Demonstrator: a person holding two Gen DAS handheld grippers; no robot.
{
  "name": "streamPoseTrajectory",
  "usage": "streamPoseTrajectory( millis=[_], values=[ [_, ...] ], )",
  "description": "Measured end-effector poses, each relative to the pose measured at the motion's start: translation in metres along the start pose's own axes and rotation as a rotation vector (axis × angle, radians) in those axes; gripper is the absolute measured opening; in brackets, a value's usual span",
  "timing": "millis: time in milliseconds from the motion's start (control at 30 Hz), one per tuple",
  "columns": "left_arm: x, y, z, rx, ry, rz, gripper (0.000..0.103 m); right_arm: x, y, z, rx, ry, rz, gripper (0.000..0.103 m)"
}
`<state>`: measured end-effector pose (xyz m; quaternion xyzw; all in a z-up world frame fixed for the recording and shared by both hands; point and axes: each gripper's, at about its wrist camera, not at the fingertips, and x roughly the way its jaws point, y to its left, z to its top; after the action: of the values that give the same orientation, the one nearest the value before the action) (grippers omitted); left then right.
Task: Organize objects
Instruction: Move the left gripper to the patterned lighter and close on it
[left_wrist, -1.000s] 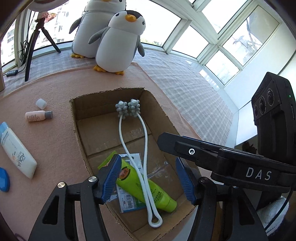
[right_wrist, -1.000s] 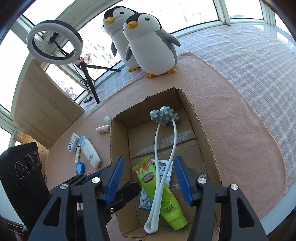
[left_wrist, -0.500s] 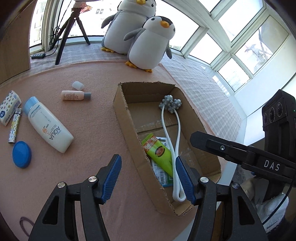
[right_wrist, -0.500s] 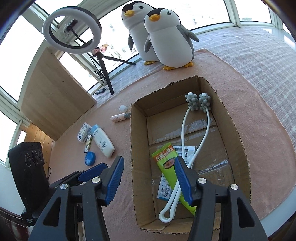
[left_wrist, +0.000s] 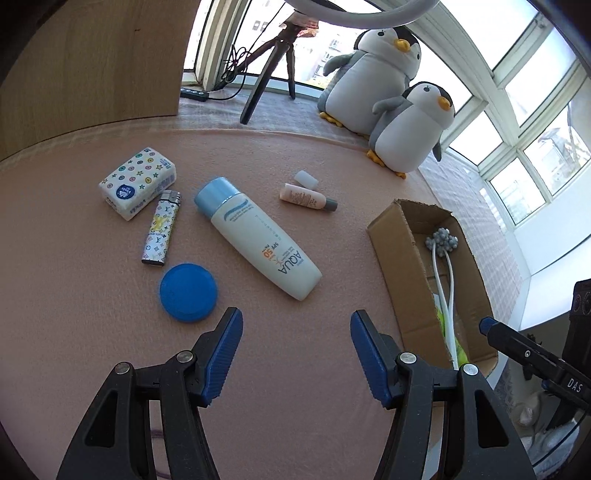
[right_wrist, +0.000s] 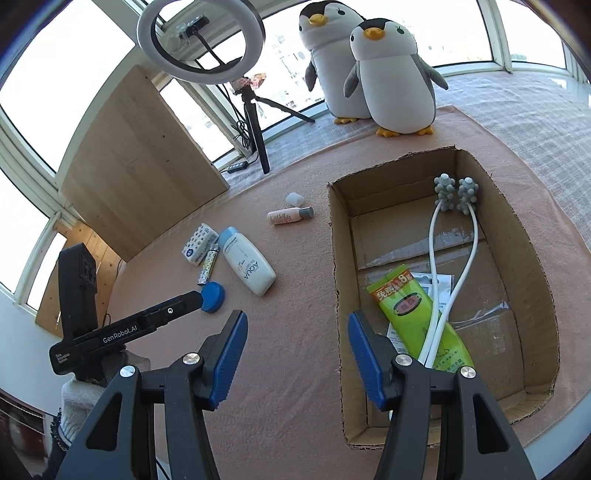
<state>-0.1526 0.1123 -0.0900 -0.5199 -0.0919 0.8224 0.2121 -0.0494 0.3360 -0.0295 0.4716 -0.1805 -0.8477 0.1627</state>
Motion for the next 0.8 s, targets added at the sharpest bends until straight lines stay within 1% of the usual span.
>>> streamPoseTrajectory(
  millis=[100, 167, 333, 367, 433, 533, 800],
  values=[
    [-0.001, 0.030, 0.011, -0.039, 0.002, 0.049, 0.064, 0.006, 0.011, -0.006, -0.013, 0.030, 0.000, 0.053],
    [0.001, 0.046, 0.021, -0.047, 0.002, 0.075, 0.064, 0.011, 0.019, -0.010, -0.029, 0.061, -0.003, 0.053],
    [0.018, 0.072, 0.044, -0.050, 0.022, 0.112, 0.063, 0.022, 0.033, -0.024, -0.045, 0.122, -0.018, 0.053],
    [0.023, 0.075, 0.048, -0.052, 0.028, 0.114, 0.062, 0.023, 0.034, -0.026, -0.042, 0.130, -0.017, 0.053],
    [0.033, 0.081, 0.054, -0.054, 0.042, 0.121, 0.055, 0.026, 0.037, -0.033, -0.038, 0.144, -0.020, 0.053],
    [0.049, 0.084, 0.061, -0.038, 0.059, 0.140, 0.050, 0.029, 0.039, -0.039, -0.030, 0.161, -0.023, 0.053],
    [0.077, 0.092, 0.072, -0.022, 0.089, 0.209, 0.048, 0.037, 0.044, -0.049, -0.018, 0.193, -0.018, 0.053]
  ],
)
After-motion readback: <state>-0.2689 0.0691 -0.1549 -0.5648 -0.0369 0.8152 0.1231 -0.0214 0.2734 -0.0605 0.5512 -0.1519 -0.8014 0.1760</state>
